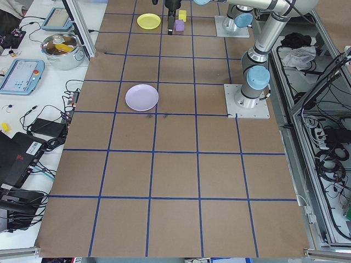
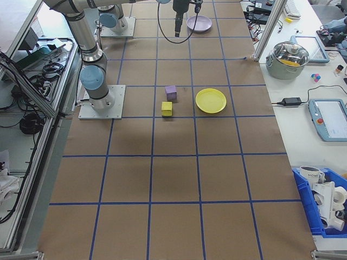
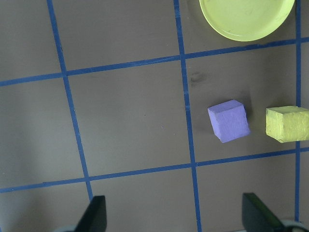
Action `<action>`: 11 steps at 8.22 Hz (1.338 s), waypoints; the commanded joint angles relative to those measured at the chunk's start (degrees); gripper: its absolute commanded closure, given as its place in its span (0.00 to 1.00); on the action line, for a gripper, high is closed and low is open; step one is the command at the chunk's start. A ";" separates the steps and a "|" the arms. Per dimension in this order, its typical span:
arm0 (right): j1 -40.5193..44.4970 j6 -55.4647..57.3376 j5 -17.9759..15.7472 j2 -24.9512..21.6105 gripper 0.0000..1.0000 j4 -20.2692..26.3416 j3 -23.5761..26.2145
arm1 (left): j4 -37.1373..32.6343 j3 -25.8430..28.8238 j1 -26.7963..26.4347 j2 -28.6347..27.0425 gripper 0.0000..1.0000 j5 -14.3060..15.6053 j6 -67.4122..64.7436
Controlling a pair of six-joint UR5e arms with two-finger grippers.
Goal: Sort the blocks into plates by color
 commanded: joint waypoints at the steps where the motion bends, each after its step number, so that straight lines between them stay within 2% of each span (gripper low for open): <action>1: -0.04 -0.30 -0.03 0.08 0.00 0.30 0.04 | -0.12 -0.11 0.00 0.20 0.00 -0.15 -0.07; 3: -0.04 -0.30 -0.20 0.34 0.00 0.12 0.04 | -0.12 -0.37 0.00 0.37 0.00 0.02 0.02; 4: -0.13 -1.52 -2.64 0.69 0.00 -0.66 0.13 | -0.12 -0.46 0.00 0.55 0.00 0.03 0.02; 5: -1.79 -4.84 -3.45 1.13 0.00 -1.63 0.13 | -0.12 -0.46 0.00 0.64 0.00 0.03 0.02; 7: -10.28 -9.50 -2.84 2.63 0.00 -4.09 0.22 | -0.21 -0.46 0.00 0.64 0.00 -0.06 0.02; 9: -18.72 -14.45 -3.45 5.69 0.00 -4.10 0.91 | -0.21 -0.63 0.00 0.64 0.00 -0.15 -0.07; 10: -21.72 -16.02 -4.15 6.23 0.00 -4.01 2.49 | -0.12 -1.24 0.00 0.81 0.00 -0.24 -0.07; 11: -24.02 -19.17 -4.59 6.49 0.00 -6.71 5.98 | -0.03 -1.42 0.00 0.81 0.00 -0.33 -0.07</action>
